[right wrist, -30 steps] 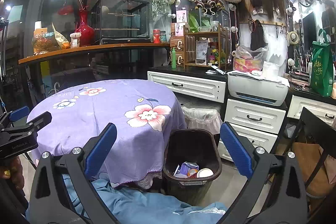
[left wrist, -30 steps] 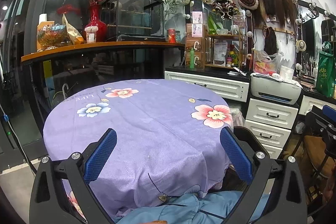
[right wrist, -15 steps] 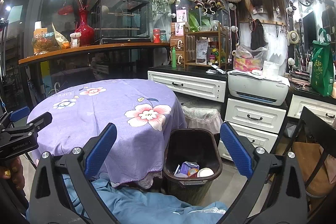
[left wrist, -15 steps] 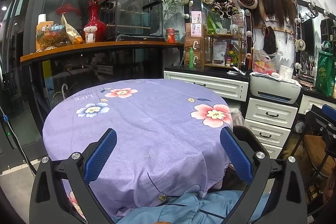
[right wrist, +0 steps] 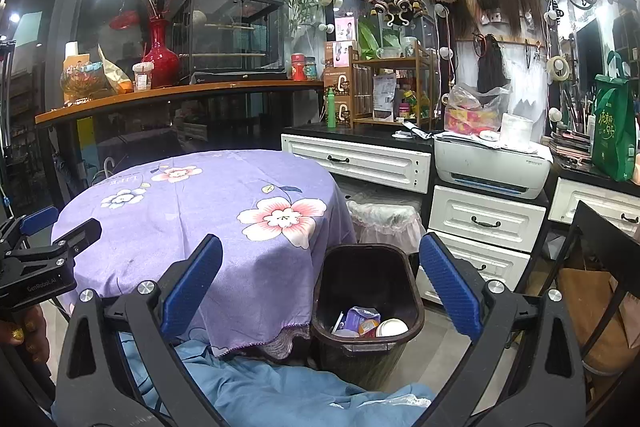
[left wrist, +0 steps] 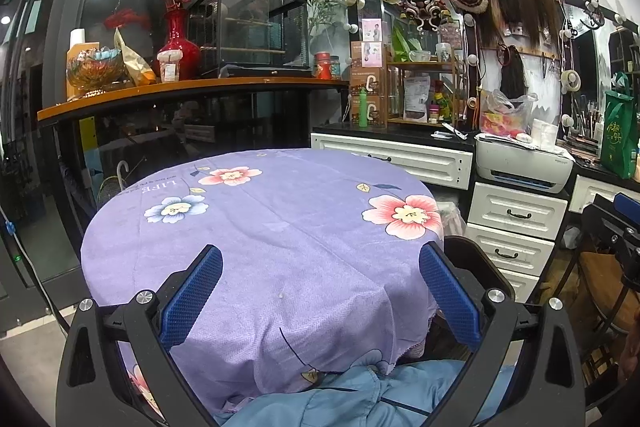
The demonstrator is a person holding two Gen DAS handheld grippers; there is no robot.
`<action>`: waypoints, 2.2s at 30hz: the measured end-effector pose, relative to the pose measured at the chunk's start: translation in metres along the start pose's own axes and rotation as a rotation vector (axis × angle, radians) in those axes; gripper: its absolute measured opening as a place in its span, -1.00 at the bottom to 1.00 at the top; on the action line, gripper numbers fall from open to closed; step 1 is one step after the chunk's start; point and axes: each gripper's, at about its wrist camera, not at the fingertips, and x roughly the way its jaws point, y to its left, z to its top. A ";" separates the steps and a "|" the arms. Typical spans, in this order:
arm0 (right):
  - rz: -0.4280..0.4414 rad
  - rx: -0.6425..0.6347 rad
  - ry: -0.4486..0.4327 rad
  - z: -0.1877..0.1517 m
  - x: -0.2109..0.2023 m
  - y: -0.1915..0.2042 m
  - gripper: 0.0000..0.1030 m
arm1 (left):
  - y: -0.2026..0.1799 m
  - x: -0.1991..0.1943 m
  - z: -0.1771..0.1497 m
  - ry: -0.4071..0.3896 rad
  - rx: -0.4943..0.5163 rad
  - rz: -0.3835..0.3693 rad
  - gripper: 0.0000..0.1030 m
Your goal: Collect trash
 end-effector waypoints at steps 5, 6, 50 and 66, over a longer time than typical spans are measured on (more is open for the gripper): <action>0.000 0.001 0.000 0.000 0.000 0.000 0.89 | 0.001 0.002 -0.001 0.010 -0.005 -0.001 0.89; 0.000 0.001 0.000 0.000 0.000 0.000 0.89 | 0.001 0.002 -0.001 0.010 -0.004 -0.002 0.89; 0.000 0.009 0.013 -0.007 0.004 0.007 0.89 | 0.001 0.003 -0.002 0.015 0.008 0.000 0.89; 0.001 0.010 0.013 -0.010 0.002 0.012 0.89 | 0.003 0.008 -0.005 0.014 0.016 -0.004 0.89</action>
